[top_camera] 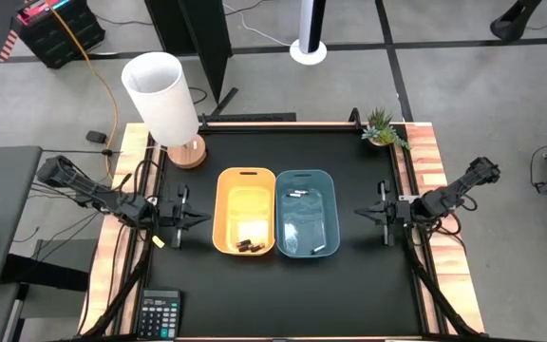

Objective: Sort batteries
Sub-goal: Return to Home Position

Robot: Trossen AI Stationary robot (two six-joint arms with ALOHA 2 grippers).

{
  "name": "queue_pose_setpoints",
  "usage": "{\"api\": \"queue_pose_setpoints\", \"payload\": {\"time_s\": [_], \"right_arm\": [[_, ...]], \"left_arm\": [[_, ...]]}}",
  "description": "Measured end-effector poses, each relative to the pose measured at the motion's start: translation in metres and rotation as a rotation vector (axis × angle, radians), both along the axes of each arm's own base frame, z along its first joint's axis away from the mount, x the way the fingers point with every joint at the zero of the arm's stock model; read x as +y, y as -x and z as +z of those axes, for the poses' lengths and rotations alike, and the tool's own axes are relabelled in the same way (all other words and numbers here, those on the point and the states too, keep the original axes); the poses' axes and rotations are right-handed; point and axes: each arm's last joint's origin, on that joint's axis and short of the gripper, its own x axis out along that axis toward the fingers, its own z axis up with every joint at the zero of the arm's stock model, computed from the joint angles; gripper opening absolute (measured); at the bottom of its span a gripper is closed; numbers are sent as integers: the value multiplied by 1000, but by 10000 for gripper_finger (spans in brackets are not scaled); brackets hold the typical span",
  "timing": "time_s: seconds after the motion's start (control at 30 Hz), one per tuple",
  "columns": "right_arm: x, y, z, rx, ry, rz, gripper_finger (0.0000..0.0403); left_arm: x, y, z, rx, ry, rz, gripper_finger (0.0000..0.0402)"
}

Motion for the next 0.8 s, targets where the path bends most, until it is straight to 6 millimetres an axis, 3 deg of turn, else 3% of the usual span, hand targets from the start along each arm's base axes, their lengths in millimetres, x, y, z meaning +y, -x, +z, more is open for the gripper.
{"api": "queue_pose_setpoints", "payload": {"time_s": [0.53, 0.8], "right_arm": [[-2, 2, -5, 38, 31, -3, 0], [-2, 2, -6, 40, 27, -3, 0]], "left_arm": [[10, 23, -12, -16, -4, 14, 0], [9, 22, -14, -5, -16, -25, 0]]}}
